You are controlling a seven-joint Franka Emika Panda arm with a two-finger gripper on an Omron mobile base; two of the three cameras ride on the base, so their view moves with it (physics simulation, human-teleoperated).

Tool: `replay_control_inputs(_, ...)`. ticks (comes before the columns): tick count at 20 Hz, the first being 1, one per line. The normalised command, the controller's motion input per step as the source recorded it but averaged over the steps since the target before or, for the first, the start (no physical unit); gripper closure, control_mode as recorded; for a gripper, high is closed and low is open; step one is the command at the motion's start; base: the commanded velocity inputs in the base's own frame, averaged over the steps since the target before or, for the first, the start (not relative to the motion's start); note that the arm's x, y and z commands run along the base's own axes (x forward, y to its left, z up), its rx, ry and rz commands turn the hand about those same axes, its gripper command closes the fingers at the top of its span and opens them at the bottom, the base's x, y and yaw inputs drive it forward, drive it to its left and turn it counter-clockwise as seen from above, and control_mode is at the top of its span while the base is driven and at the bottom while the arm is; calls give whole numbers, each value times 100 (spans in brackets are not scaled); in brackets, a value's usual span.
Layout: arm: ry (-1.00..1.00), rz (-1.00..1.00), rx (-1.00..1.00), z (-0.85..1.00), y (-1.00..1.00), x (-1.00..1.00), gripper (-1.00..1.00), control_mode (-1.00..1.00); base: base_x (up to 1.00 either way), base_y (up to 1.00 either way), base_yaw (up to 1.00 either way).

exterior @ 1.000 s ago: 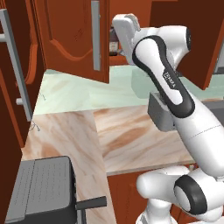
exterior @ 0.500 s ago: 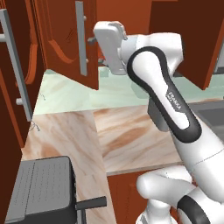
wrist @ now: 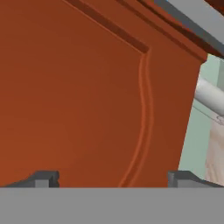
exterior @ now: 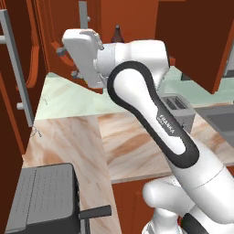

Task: The dining table condiment station is running low on ketchup. Refill the condiment station by opening the cabinet and taking the ketchup from the cabinet and placing it on the dining table.

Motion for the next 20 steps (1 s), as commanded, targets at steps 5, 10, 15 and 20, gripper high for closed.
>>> replay_control_inputs(5, -1, 1, 0, 0, -37, -60, -100, -100, 0, 0, 0)
replay_control_inputs(10, -1, 0, 0, 0, -100, -7, -100, -100, 0, 0, 0)
replay_control_inputs(15, -7, -11, -13, 0, -100, 0, -100, -100, 0, 0, 0)
replay_control_inputs(20, -13, -22, -27, 0, -100, 0, -100, -100, 0, 0, 0)
